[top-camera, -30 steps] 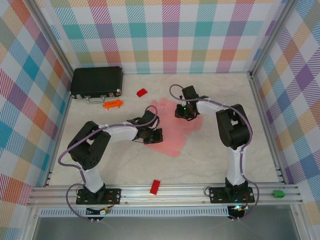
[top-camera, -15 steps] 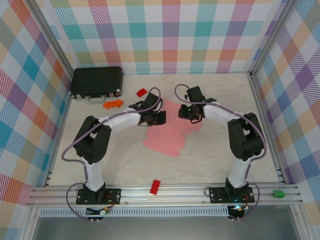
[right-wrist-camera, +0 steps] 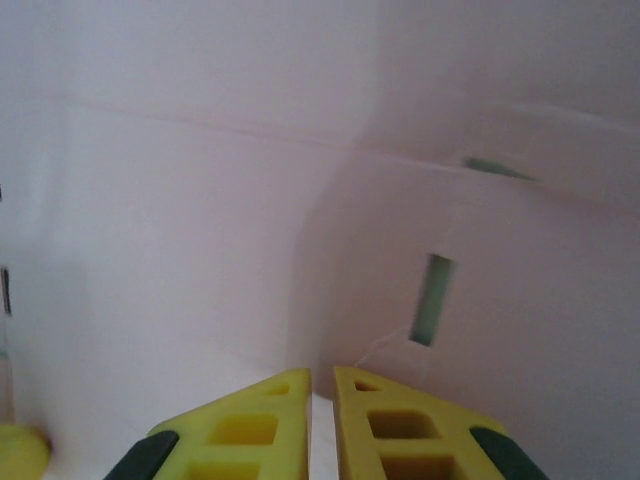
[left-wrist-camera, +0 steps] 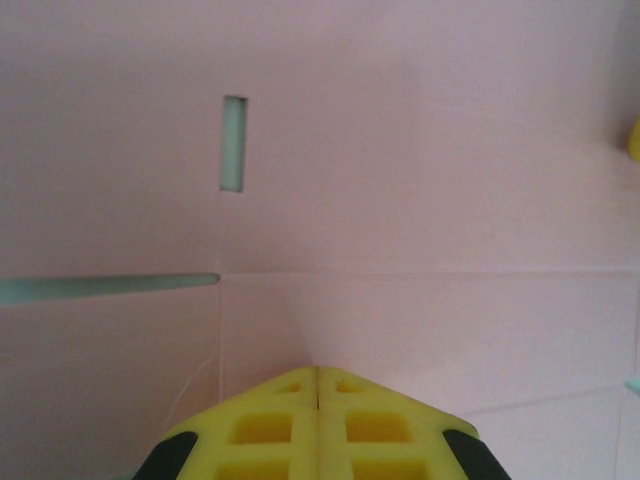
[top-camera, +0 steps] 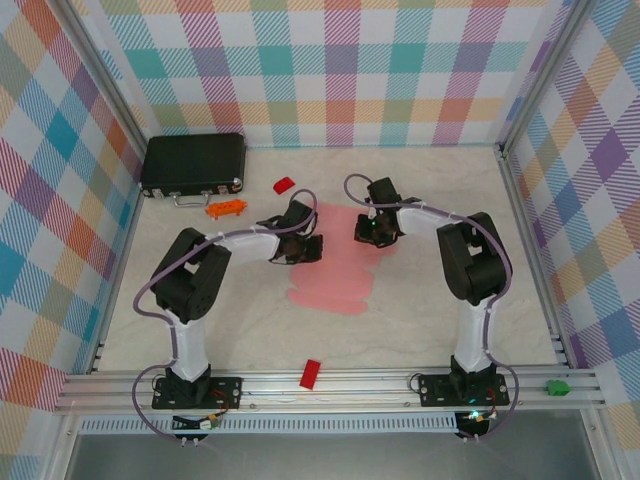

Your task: Fold the paper box

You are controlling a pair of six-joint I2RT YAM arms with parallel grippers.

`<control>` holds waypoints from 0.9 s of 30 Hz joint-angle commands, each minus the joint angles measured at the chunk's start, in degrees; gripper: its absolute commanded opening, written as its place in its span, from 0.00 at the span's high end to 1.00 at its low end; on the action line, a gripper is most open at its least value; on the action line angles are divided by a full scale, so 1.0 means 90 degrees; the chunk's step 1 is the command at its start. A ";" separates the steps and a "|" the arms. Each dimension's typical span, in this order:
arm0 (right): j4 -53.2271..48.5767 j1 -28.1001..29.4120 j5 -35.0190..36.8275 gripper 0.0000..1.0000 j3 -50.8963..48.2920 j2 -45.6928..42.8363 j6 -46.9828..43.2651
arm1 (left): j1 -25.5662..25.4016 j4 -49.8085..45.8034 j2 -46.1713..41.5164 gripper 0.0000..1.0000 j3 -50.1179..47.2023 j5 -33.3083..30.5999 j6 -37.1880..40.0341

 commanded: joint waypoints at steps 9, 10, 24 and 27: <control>-0.0315 0.0120 -0.0062 0.84 0.0155 0.0048 0.0044 | -0.0010 -0.0078 -0.0739 0.98 -0.0536 0.0095 -0.0481; -0.0355 0.0122 -0.0022 0.84 0.0156 0.0016 0.0049 | 0.0025 -0.0190 -0.0776 0.95 -0.0409 0.0061 -0.0434; -0.0190 0.0120 -0.0082 0.84 0.0087 -0.0019 0.0205 | 0.1261 -0.1061 0.0084 0.64 0.1789 -0.0045 0.0073; -0.0200 0.0126 -0.0100 0.83 0.0126 0.0010 0.0244 | 0.1369 -0.1530 0.0663 0.63 0.2510 -0.0192 0.0219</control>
